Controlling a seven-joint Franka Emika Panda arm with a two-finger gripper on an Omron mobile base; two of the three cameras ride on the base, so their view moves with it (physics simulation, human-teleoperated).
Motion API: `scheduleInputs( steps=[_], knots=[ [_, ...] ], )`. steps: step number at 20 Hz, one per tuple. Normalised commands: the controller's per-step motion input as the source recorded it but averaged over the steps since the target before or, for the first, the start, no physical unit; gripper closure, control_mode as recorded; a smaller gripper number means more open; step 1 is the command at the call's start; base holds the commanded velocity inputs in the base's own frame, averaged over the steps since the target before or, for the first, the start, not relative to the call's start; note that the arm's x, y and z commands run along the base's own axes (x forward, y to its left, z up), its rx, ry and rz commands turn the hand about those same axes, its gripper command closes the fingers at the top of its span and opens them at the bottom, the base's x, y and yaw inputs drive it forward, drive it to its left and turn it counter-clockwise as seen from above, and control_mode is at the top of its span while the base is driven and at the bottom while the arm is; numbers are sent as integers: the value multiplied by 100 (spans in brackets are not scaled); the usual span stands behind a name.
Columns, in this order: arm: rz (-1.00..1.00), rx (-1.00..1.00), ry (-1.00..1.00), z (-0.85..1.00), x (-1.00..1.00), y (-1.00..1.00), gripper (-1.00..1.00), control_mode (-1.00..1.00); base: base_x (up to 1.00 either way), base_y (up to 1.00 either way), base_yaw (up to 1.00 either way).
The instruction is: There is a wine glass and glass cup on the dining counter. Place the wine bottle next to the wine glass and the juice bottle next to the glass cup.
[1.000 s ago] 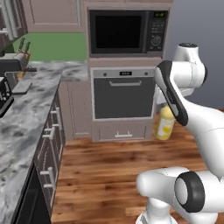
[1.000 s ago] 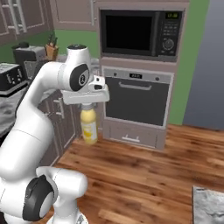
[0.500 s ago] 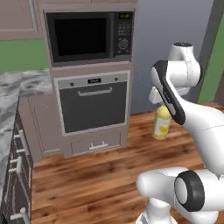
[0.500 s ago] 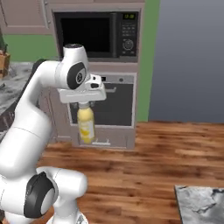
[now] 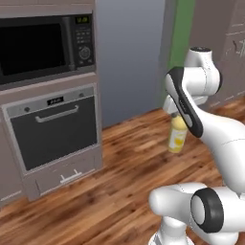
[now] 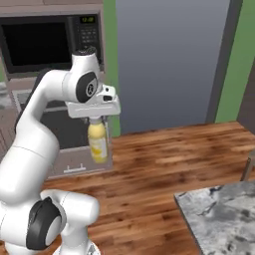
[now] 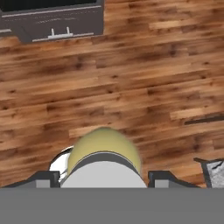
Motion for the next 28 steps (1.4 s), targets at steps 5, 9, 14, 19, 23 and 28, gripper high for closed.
scheduleInputs(
  steps=[5,9,14,19,23,28],
  knots=[
    [0,0,0,0,0,0,100,100,60,3,-38],
    [0,0,0,0,0,0,100,100,72,17,-33],
    [0,0,0,0,0,0,100,100,71,19,-34],
    [0,0,0,0,0,0,100,100,67,20,-38],
    [0,0,0,0,0,0,100,100,68,20,-37],
    [0,0,0,0,0,0,100,100,68,20,-37]
  ],
)
